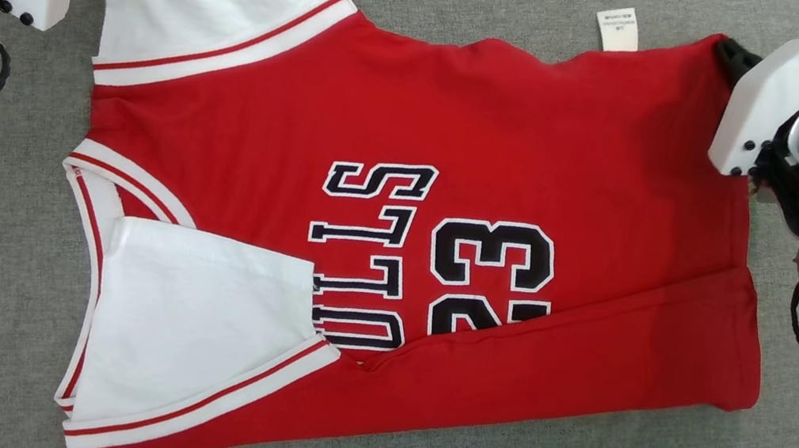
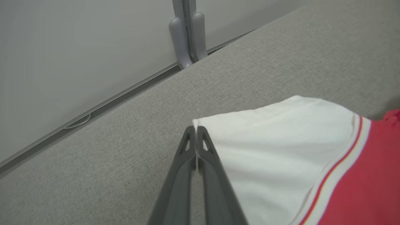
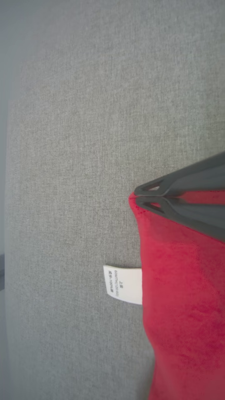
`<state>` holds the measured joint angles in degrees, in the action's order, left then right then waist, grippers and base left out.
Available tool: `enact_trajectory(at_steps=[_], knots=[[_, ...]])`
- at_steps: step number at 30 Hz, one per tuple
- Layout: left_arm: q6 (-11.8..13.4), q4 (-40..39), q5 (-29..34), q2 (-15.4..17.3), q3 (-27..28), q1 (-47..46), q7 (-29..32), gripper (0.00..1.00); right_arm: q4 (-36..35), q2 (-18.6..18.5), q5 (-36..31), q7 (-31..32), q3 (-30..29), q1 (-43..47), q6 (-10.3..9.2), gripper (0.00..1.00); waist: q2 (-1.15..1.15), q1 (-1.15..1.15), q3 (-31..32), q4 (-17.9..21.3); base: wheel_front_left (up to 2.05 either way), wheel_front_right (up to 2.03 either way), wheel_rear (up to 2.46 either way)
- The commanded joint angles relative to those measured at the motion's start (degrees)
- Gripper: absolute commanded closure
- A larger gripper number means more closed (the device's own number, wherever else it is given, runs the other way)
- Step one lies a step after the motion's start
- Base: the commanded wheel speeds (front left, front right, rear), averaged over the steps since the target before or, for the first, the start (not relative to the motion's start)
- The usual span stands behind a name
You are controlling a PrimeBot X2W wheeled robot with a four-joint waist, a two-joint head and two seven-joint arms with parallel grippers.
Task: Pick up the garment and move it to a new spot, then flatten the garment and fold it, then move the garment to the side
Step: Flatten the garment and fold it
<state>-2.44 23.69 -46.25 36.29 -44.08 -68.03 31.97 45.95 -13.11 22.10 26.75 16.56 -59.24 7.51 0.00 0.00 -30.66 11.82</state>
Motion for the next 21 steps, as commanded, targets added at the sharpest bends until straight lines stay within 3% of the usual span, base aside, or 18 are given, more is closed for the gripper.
enact_trajectory(at_steps=[1,10,15,21], knots=[[0.2,0.0,0.4,0.4,0.3,0.4,-0.6,1.00,0.0,-0.5,-0.1,-0.9,-0.2,-0.8,-0.05,1.00,0.00,0.00,0.1,0.0,0.00,0.00,0.00],[-0.4,0.7,2.5,-1.1,2.0,-2.0,-10.3,1.00,-1.3,-2.4,-0.3,-9.6,-2.2,-1.6,-0.05,1.00,0.00,0.00,1.2,-1.2,0.00,0.00,0.00],[-1.4,-0.4,0.8,-1.8,2.6,-0.3,-12.9,1.00,-4.8,-3.9,5.1,-11.1,-1.2,1.5,-0.05,1.00,0.00,0.00,3.0,-3.1,0.00,0.00,0.00],[-1.2,-9.1,-1.2,0.7,2.9,6.2,-15.1,1.00,-13.2,-10.5,9.7,-9.7,1.5,9.0,-0.05,1.00,0.00,0.00,5.7,-5.6,0.00,0.00,0.00]])
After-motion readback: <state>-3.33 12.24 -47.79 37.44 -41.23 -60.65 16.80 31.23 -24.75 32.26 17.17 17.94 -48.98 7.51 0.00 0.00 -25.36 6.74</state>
